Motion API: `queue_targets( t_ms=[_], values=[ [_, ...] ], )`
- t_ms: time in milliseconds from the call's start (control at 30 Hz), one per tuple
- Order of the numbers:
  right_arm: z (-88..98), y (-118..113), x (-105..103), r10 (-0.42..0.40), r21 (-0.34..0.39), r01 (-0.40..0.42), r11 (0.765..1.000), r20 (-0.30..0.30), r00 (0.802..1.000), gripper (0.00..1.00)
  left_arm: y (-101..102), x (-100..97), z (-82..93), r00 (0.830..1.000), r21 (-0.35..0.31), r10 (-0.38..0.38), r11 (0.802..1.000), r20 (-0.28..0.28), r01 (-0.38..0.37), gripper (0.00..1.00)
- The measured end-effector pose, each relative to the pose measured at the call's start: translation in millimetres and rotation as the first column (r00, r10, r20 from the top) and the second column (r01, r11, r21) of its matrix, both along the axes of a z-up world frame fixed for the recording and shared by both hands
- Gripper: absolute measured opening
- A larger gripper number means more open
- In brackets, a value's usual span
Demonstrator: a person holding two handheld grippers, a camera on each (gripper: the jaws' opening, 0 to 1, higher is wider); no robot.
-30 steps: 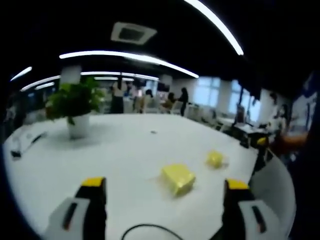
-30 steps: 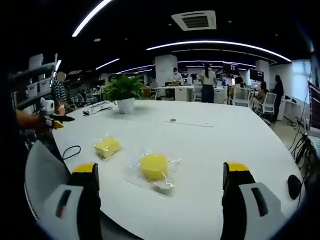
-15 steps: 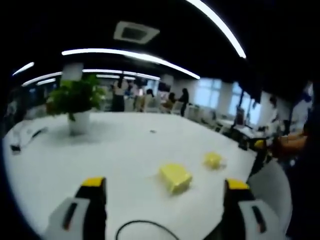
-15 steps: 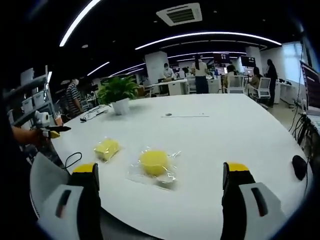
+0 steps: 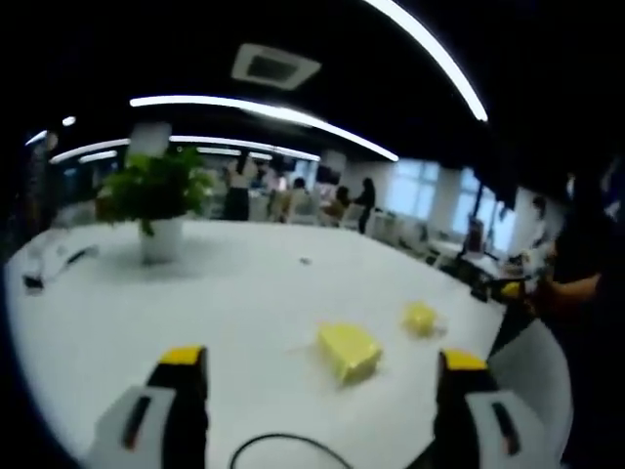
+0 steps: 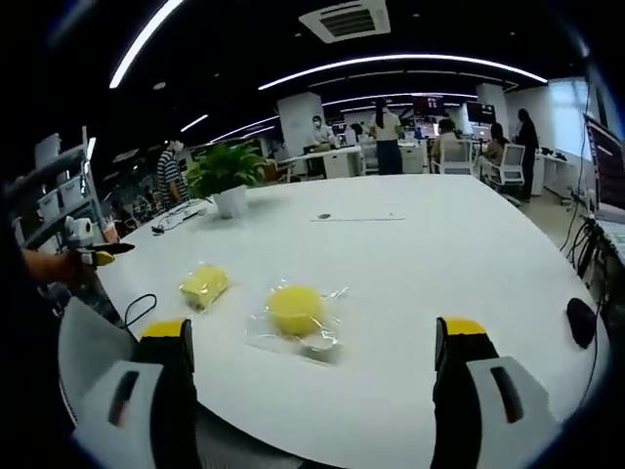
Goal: Compare the silicone blocks by pressing each to a similar depth, holding the contact briefly, and releasing to observe deformation and rebound differences across the visible hardness samples.
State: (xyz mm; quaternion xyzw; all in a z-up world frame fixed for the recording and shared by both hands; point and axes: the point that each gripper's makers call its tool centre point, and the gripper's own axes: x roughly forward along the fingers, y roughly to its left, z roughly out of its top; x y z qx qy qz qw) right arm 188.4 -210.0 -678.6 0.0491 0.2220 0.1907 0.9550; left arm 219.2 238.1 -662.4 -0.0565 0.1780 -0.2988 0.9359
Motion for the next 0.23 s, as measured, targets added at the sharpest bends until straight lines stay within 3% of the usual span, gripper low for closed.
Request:
queue_targets(
  t_ms=[67,133,200,233],
  values=[
    [-1.1,0.9,-1.6,0.011,-0.009,-0.011,1.000,0.007,1.000,0.96,-0.8,1.3,-0.6,1.000,-0.017,0.002,1.000,-0.006,-0.002,1.00],
    [-0.8,4.1,-2.9,0.025,0.003,-0.025,1.000,0.007,1.000,0.97,-1.3,1.7,-1.1,0.998,-0.083,0.027,0.996,-0.059,-0.032,1.00],
    [-0.6,5.7,-2.5,0.027,0.025,-0.027,0.999,0.007,1.000,0.97,3.9,4.7,0.6,0.999,-0.066,0.033,0.997,-0.020,-0.034,1.00],
    [5.2,9.2,-0.3,0.043,0.032,-0.045,0.998,0.054,0.998,0.97,5.6,5.0,-1.4,0.999,-0.050,0.030,0.998,-0.018,-0.030,1.00]
  ],
)
